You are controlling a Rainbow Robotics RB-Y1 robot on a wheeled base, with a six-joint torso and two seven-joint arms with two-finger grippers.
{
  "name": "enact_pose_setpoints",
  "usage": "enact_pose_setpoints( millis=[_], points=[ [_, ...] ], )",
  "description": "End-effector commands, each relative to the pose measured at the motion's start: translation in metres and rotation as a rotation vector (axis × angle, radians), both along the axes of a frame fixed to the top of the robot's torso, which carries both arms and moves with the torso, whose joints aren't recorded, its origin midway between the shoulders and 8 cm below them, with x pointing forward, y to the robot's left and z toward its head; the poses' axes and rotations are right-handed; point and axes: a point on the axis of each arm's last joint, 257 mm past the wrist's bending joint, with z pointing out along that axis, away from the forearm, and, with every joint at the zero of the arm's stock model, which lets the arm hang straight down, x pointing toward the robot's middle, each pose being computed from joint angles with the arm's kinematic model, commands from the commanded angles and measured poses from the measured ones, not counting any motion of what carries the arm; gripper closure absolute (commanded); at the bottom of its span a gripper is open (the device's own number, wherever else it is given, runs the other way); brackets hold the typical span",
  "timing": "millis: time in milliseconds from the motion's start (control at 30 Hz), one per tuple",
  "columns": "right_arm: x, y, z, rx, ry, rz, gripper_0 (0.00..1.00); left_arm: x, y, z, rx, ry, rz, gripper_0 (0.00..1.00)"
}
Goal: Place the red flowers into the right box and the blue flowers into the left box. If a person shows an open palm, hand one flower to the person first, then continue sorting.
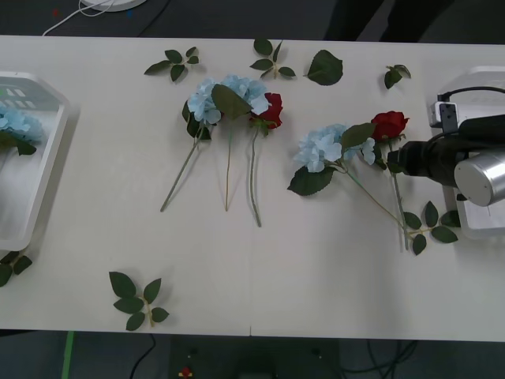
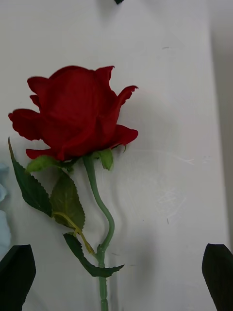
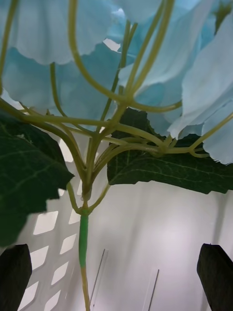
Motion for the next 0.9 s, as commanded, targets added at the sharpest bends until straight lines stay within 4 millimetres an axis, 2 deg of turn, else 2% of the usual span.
enact_pose_setpoints(
  millis=[33,200,333,467,600,800,900],
  points=[
    [0.002,-0.007,-0.007,-0.061,-0.013,0.028,0.0,0.008,-0.006,0.005,0.05,-0.002,-0.059,0.01],
    [0.013,-0.005,-0.02,-0.067,-0.011,0.018,0.0,0.016,-0.016,0.023,0.017,0.0,-0.099,0.01],
    [0.027,0.0,-0.026,-0.066,-0.024,0.012,0.0,0.017,-0.035,0.04,-0.056,0.034,-0.167,0.01],
    [0.043,0.009,-0.032,-0.05,-0.028,-0.003,0.0,0.006,-0.056,0.074,-0.131,0.104,-0.269,0.01],
    [0.054,0.02,-0.033,-0.033,-0.025,-0.01,0.0,-0.004,-0.077,0.092,-0.181,0.175,-0.341,0.01],
    [0.057,0.034,-0.032,-0.018,-0.024,-0.001,0.0,-0.016,-0.081,0.134,-0.13,0.272,-0.4,0.01],
    [0.058,0.041,-0.031,-0.014,-0.024,0.011,0.0,-0.018,-0.078,0.147,-0.099,0.295,-0.406,0.01]
  ],
)
